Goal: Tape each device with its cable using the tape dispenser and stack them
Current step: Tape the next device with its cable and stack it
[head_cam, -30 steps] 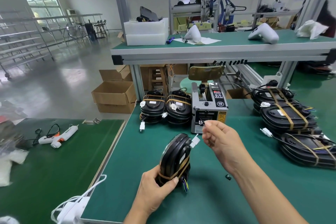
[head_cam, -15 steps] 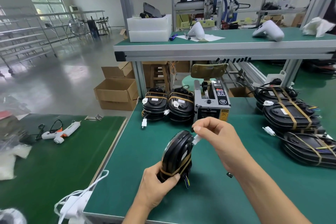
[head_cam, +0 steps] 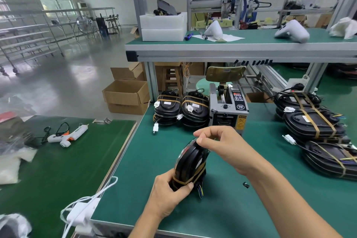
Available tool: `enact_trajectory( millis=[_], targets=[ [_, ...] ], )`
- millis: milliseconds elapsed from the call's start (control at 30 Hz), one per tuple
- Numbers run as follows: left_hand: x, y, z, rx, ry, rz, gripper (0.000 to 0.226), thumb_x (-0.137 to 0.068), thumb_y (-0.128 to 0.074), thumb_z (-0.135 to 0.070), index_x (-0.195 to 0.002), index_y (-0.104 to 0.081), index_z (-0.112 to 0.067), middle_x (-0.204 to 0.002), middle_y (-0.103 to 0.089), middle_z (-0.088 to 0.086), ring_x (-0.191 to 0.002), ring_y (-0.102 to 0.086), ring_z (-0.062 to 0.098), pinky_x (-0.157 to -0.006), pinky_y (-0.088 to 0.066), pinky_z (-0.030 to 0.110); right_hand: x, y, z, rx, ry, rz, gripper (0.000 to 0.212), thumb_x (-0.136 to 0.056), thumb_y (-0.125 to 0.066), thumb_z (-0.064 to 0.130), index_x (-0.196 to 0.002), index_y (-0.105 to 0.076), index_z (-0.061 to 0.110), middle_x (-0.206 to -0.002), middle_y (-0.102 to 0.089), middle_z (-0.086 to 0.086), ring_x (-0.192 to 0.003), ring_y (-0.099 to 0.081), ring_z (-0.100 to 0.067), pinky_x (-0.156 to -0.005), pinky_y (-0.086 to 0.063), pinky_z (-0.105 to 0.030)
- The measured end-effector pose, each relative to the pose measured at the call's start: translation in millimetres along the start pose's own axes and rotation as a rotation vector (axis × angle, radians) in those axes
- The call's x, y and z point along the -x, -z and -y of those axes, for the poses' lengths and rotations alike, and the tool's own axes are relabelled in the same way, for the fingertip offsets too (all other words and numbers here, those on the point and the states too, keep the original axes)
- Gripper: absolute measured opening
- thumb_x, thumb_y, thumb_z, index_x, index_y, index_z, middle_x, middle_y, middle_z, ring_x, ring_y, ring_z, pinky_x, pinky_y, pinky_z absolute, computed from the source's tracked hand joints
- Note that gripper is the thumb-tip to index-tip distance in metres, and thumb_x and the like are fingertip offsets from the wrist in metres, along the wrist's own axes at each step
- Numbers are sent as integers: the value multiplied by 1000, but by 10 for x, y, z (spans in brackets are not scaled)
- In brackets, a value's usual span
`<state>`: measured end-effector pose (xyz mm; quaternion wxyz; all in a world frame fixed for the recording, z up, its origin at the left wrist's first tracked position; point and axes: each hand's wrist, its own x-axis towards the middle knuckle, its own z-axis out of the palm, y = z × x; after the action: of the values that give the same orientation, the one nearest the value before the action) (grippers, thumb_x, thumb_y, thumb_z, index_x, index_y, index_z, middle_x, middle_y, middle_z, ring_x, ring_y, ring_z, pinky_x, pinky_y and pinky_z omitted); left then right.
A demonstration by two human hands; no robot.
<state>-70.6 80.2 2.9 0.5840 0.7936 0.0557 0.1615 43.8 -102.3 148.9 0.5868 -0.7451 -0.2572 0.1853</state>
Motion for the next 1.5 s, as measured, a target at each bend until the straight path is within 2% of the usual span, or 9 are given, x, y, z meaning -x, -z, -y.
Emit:
enact_trajectory(
  millis=[300, 467, 633, 867, 1033, 1133, 1233, 1400, 1500],
  targets=[
    [-15, -7, 91, -9, 17, 9, 17, -78, -83, -40, -93, -78, -33, -85, -80, -5, -76, -65, 5, -75, -55, 26, -3, -34, 28, 33, -12, -35, 15, -91, -77, 21, -76, -75, 18, -109, -76, 19, -108, -67, 5, -107, -44, -29],
    [-17, -5, 103, -32, 3, 12, 17, -79, -84, -41, -94, -78, -33, -85, -80, -5, -76, -65, 5, -74, -54, 27, -10, -20, 27, 122, 5, -53, 13, -87, -77, 25, -74, -75, 21, -103, -75, 23, -100, -68, 6, -101, -49, -31],
    [-15, -2, 70, -44, -21, 16, 18, -79, -83, -41, -93, -77, -32, -84, -79, -3, -76, -63, 6, -74, -53, 27, -16, 9, 27, 233, 15, -55, 11, -82, -77, 33, -75, -73, 26, -104, -73, 28, -82, -64, 13, -88, -51, -29],
    [-11, -8, 33, -33, -20, 23, 18, -79, -82, -40, -96, -78, -35, -87, -80, -5, -78, -66, 5, -76, -54, 26, -20, 14, 63, 236, -22, -45, 9, -81, -79, 32, -75, -75, 26, -102, -73, 27, -93, -69, 5, -100, -56, -42],
    [-7, -2, 31, -47, -15, 16, 19, -78, -82, -43, -96, -78, -37, -87, -80, -4, -78, -66, 6, -76, -55, 29, -8, -20, 65, 208, -29, -87, 8, -80, -76, 29, -73, -76, 25, -100, -74, 28, -102, -69, -1, -110, -48, -50],
    [-9, -4, 26, -51, -12, 21, 20, -78, -82, -43, -97, -78, -35, -88, -80, -2, -79, -66, 8, -77, -57, 34, 4, -14, 15, 184, -41, -110, 13, -81, -73, 26, -69, -75, 22, -101, -74, 28, -96, -70, 3, -98, -53, -40],
    [-9, -3, 21, -62, -18, 24, 19, -78, -81, -44, -96, -78, -37, -86, -79, -1, -77, -63, 9, -75, -56, 34, 16, -12, -42, 156, -57, -159, 12, -76, -70, 27, -67, -74, 20, -101, -75, 27, -94, -70, 3, -86, -51, -32],
    [-9, -10, -2, -66, -25, 12, 18, -77, -81, -45, -93, -77, -37, -84, -76, 2, -74, -60, 7, -72, -51, 28, 18, -74, -127, 152, -50, -265, 17, -67, -64, 37, -71, -73, 23, -99, -72, 32, -104, -66, -5, -89, -51, -34],
    [-3, -13, -5, -70, -28, 14, 19, -77, -81, -45, -93, -77, -36, -83, -76, 3, -73, -59, 7, -71, -50, 27, 21, -88, -187, 149, -43, -343, 28, -60, -59, 47, -76, -72, 27, -98, -71, 31, -90, -67, -1, -73, -53, -30]
  ],
)
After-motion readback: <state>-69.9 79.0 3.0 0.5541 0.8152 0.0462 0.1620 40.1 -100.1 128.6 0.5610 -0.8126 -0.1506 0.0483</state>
